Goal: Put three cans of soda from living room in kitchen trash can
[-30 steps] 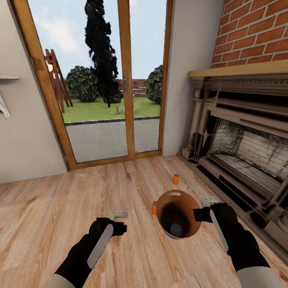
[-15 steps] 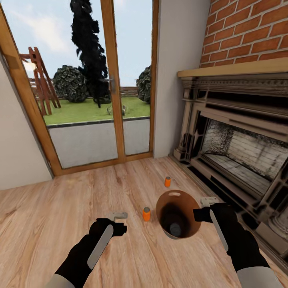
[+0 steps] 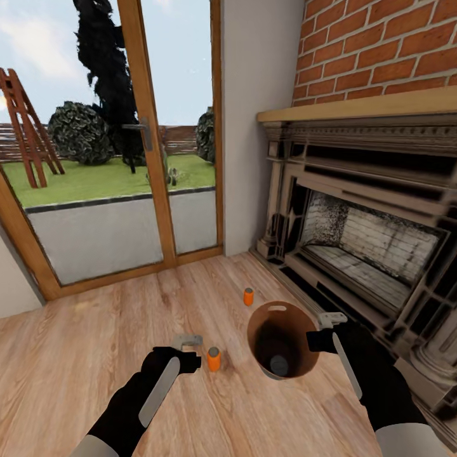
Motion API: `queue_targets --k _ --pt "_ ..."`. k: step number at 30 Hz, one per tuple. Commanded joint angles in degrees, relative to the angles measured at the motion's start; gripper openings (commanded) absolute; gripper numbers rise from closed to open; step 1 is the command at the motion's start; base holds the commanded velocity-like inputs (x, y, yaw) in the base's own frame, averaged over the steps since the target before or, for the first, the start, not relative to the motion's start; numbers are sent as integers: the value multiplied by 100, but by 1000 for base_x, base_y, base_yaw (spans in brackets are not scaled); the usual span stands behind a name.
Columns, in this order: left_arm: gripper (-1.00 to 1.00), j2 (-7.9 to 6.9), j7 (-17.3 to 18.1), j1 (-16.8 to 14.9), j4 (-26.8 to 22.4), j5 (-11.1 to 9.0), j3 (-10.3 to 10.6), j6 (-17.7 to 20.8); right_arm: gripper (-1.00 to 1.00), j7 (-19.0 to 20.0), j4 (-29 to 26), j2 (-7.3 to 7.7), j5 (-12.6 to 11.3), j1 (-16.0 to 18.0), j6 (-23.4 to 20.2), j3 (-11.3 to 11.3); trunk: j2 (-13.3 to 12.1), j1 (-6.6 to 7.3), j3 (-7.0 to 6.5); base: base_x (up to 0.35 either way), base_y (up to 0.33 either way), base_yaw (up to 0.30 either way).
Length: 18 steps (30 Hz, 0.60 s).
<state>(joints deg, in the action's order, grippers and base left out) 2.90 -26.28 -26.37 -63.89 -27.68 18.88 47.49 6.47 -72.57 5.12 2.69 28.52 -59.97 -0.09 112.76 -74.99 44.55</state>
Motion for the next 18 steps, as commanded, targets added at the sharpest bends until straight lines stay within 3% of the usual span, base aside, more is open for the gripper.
queue_targets --k 1,18 --pt "100 0 0 0 0 0 0 -3 -100 32 -2 -1 -93 3 -3 0 0 0 -1 338 7 -30" --pt "100 14 0 0 0 -1 56 -12 -100 30 -3 -2 -76 -4 -3 23 0 0 -1 338 1 -5"
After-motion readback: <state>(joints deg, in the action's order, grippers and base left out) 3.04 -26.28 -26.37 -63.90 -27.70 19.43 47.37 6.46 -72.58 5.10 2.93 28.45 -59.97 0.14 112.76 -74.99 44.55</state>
